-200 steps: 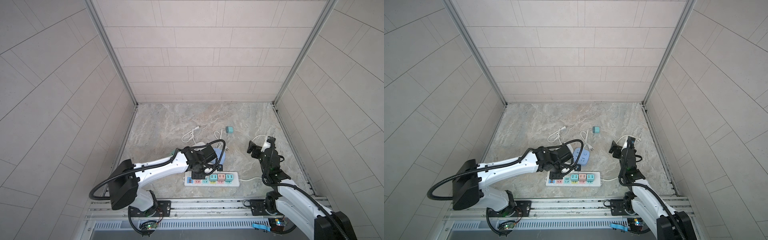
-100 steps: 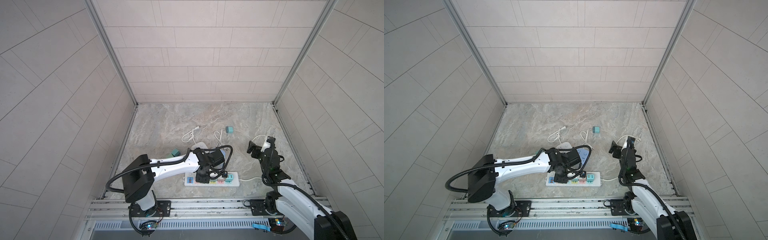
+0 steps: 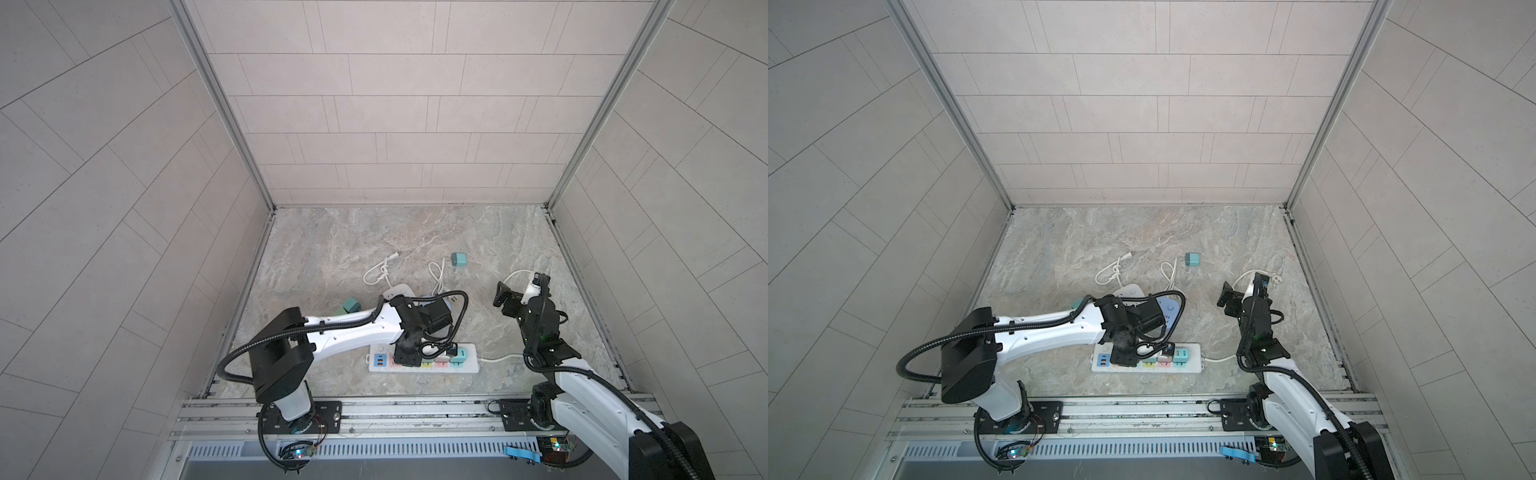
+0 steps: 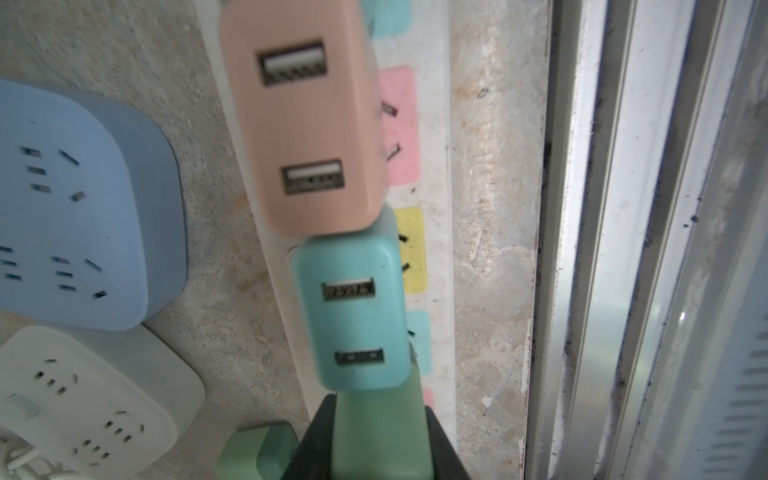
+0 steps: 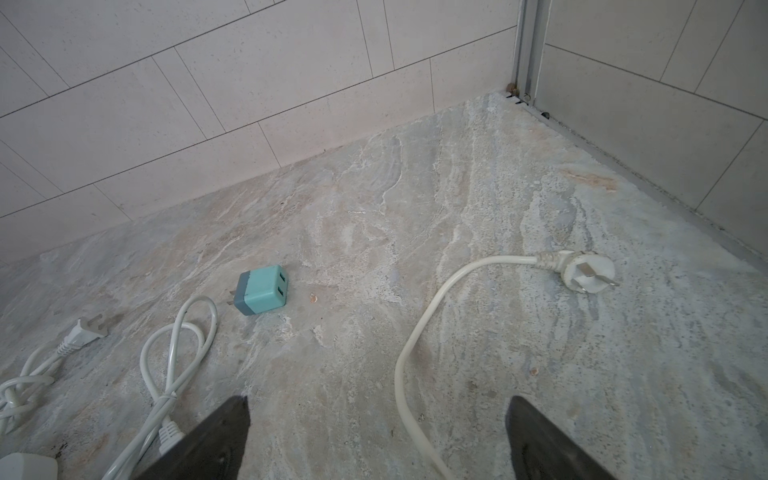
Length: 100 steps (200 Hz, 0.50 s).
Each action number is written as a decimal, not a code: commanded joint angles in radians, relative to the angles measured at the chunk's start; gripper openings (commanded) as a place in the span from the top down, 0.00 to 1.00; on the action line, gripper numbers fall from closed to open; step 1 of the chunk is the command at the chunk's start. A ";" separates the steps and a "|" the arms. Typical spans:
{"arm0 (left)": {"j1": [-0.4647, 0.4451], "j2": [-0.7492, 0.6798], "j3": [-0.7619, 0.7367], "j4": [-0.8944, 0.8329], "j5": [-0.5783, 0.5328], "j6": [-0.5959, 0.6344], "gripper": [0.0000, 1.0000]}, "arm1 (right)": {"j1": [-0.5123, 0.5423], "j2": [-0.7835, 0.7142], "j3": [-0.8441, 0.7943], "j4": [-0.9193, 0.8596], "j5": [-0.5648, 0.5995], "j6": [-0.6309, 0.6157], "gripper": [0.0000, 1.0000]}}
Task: Insert the plug
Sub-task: 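Lower the mint-green adapter with the left gripper into the strip socket beside the pink adapter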
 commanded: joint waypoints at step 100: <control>-0.008 0.116 0.027 -0.026 0.037 0.031 1.00 | 0.008 -0.003 0.000 0.008 0.022 0.007 0.02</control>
